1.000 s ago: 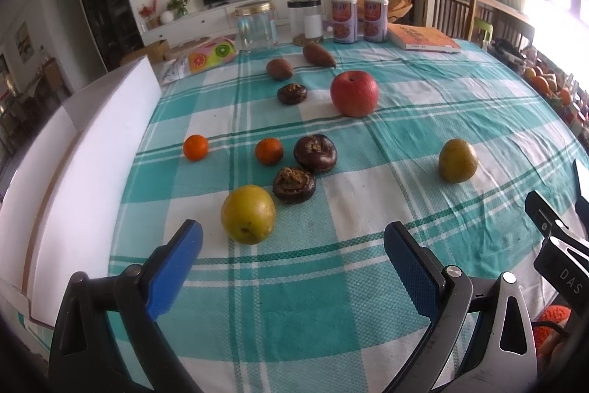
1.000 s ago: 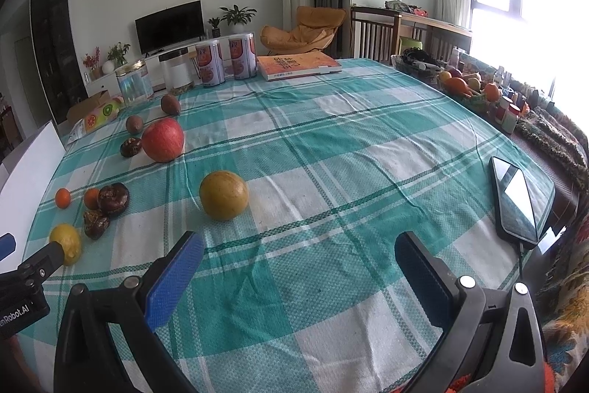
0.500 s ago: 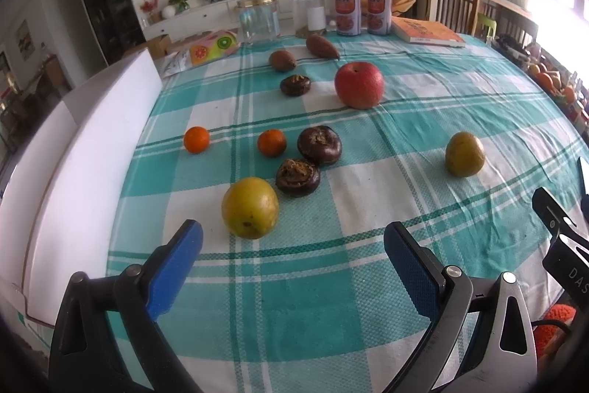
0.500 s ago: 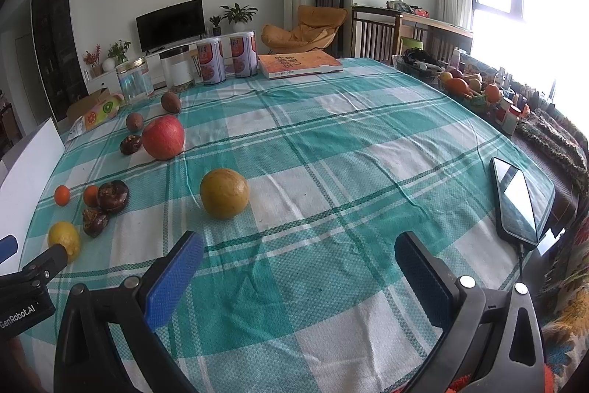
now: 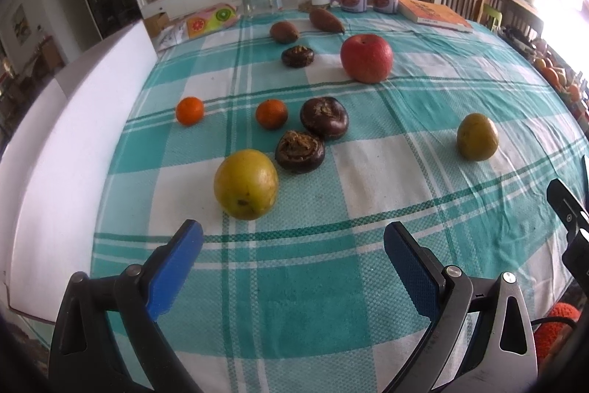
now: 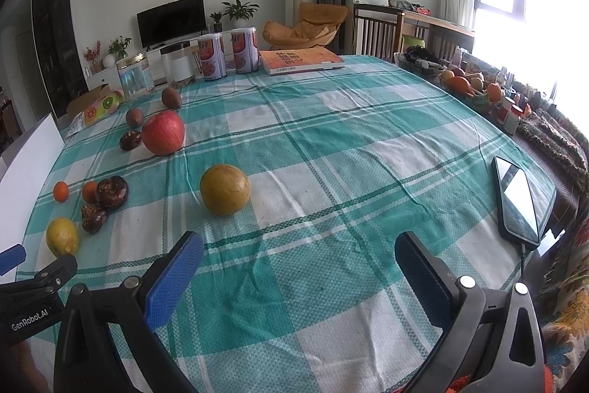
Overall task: Organize fruits
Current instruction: 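Move the left tool toward the large yellow fruit on the tablecloth, then close the left tool around the large yellow fruit and lift it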
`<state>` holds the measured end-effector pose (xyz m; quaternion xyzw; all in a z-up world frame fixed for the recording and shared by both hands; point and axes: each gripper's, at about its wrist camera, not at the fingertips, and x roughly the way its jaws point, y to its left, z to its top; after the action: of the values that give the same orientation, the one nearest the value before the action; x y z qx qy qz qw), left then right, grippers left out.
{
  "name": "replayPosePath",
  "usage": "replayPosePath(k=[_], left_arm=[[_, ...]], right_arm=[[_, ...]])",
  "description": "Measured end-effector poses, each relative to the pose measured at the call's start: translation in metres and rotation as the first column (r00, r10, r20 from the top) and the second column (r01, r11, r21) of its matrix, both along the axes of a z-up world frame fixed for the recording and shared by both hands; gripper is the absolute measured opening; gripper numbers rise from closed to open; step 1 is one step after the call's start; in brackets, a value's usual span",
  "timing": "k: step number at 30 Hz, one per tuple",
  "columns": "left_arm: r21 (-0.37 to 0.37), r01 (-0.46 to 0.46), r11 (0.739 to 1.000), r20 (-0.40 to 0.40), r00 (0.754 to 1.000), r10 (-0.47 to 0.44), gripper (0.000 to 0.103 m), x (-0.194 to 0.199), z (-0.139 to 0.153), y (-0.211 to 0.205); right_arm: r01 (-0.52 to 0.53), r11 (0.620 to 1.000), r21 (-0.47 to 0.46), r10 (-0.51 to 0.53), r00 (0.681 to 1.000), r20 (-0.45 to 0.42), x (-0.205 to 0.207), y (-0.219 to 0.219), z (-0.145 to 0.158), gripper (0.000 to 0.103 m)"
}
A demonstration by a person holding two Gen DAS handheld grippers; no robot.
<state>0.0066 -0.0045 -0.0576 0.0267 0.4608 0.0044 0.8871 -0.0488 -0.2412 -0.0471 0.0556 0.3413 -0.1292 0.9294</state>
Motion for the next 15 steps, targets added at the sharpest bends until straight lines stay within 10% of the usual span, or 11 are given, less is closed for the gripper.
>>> replayPosePath(k=[15], left_arm=[[-0.041, 0.031, 0.999, -0.098, 0.995, -0.035, 0.101, -0.006, -0.043, 0.04]], right_arm=[[-0.018, 1.0, 0.006, 0.018, 1.0, -0.02, 0.004, 0.004, -0.003, 0.103]])
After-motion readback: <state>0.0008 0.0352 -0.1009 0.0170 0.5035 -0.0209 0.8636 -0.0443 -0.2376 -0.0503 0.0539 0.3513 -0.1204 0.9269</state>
